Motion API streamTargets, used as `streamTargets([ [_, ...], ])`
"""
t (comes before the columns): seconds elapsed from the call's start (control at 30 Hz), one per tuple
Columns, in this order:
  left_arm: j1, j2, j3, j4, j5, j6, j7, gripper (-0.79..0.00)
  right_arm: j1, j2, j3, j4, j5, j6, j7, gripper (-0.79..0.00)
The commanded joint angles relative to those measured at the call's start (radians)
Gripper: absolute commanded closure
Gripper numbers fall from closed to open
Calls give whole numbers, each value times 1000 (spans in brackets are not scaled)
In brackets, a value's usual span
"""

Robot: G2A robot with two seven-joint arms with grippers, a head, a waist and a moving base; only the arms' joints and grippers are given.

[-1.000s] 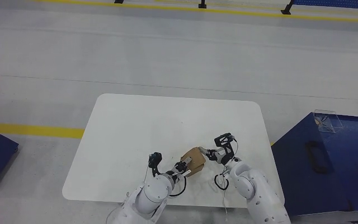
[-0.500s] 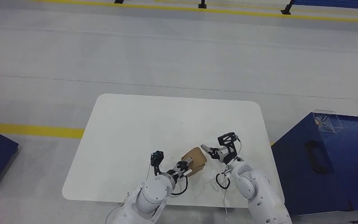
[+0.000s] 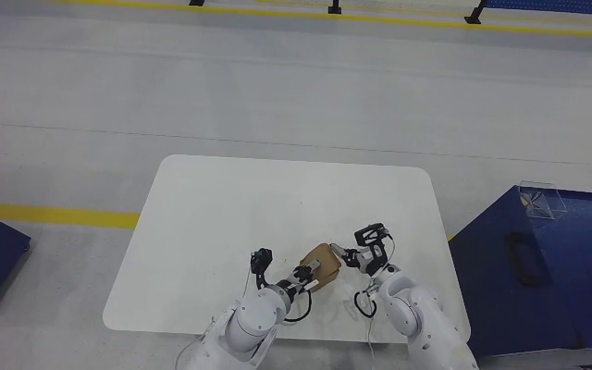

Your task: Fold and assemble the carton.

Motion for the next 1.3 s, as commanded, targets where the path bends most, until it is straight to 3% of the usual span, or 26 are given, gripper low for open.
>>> streamTargets([
  [0.0,-1,0,-1,1,-1,-3,-3,-453,9,-1,-8,10,6,-5,12,-785],
  [0.63,-25,-1,8,29,-8,24,-8,-366,88,-9,-55,111,33,1,58,-785],
  [1.27,-31,0,13,39,-5,42,-12,-369,96,-4,-58,105,46,-20,99,-785],
])
